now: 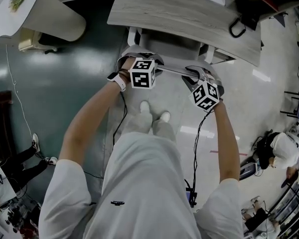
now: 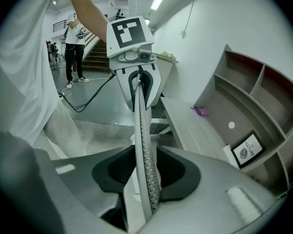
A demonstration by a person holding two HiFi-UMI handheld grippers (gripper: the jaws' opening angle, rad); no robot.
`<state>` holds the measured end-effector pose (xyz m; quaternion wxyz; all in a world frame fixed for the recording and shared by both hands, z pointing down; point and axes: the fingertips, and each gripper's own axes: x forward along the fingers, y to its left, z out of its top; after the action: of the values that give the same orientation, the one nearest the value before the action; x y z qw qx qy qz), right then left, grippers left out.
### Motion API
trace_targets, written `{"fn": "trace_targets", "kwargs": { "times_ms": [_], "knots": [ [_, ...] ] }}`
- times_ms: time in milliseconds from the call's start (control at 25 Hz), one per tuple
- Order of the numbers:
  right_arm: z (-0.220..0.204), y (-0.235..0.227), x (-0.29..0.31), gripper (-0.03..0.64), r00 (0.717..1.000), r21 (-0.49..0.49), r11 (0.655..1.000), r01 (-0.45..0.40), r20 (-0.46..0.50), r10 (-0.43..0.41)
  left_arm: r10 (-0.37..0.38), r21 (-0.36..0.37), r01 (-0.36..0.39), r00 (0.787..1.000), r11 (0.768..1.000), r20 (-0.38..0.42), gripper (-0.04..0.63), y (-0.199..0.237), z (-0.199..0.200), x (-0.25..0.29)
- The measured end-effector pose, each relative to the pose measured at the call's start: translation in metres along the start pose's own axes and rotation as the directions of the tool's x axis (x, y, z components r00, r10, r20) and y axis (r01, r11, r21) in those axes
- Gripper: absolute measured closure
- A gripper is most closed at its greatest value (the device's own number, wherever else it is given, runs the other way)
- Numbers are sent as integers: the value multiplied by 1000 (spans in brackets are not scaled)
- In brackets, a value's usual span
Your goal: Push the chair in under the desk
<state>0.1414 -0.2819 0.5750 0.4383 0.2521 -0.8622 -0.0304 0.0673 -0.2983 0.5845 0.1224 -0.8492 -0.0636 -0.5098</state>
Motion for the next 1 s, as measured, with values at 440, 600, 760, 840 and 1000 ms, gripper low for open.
{"fn": "trace_targets", "kwargs": {
  "times_ms": [440,600,760,840,1000],
  "knots": [
    [-2,-59,27,476,998,-5,999,37,-43,-37,41,35,-41,999,999,-3,509,64,-7,7],
    [-1,-76,34,476,998,1,999,36,-60,-36,40,44,-40,999,998,-10,509,83,-10,8],
    [-1,-79,35,479,997,-10,999,32,-65,-33,48,59,-47,999,997,-13,514,85,-10,7],
    [-3,-79,36,479,996,-28,998,55,-66,-57,77,79,-76,997,994,-12,514,85,-10,9],
    [-4,-77,38,476,994,-24,998,60,-85,-62,107,59,-105,994,993,-19,491,86,-12,10]
  ]
}}
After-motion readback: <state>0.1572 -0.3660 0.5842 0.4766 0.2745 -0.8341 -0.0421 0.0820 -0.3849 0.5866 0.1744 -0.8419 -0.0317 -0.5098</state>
